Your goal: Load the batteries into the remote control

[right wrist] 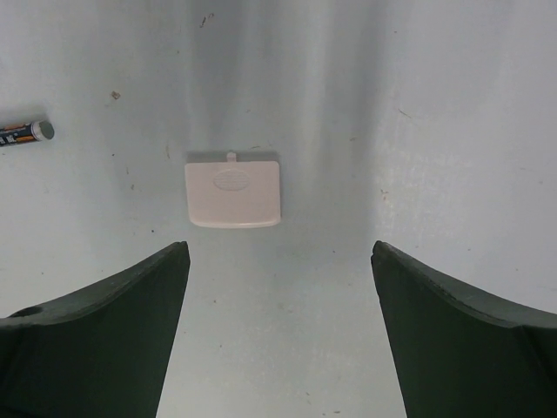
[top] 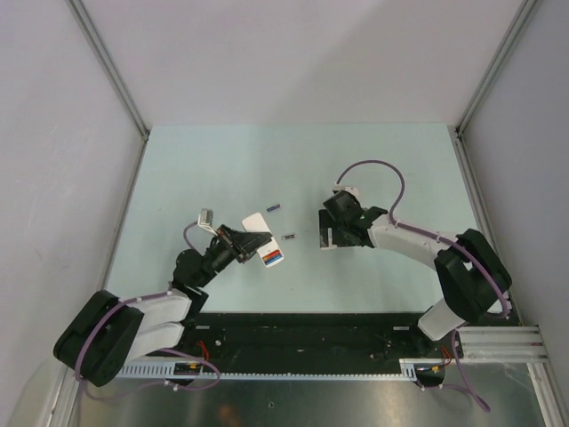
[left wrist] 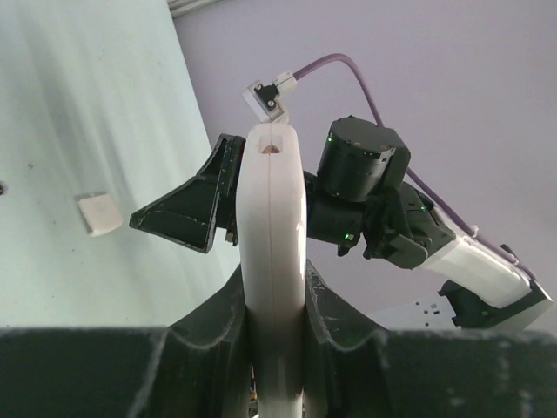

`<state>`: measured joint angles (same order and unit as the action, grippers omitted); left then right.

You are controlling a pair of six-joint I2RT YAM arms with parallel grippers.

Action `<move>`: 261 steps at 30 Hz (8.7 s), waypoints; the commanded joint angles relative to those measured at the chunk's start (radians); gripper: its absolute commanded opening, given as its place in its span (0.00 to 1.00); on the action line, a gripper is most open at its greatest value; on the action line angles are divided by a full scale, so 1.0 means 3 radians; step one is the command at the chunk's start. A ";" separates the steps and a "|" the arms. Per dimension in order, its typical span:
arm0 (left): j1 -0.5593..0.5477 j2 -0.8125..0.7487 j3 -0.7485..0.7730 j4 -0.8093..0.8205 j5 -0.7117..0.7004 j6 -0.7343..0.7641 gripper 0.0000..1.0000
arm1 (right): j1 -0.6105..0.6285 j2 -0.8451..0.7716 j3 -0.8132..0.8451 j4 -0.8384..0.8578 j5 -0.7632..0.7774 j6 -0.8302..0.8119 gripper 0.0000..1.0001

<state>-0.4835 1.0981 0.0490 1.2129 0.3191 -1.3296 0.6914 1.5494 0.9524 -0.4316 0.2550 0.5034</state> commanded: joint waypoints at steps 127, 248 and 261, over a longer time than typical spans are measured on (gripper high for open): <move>-0.0561 0.1310 0.0798 0.0452 -0.0143 -0.0400 0.00 | 0.1203 0.0210 0.2041 -0.1977 -0.0298 -0.0256 0.06; -0.0740 0.1525 0.0859 0.0728 -0.0235 -0.0814 0.00 | 0.1050 0.0394 0.2317 -0.2268 -0.0288 -0.0134 0.50; -0.0725 0.1586 0.0864 0.0769 -0.0220 -0.0835 0.00 | 0.1044 0.0404 0.2389 -0.2325 -0.0175 -0.0129 0.61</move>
<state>-0.7002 1.5715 0.2771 1.2778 0.2375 -1.5635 1.0073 1.6718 1.6196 -1.1187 0.1707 0.4698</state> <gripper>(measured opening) 0.261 0.599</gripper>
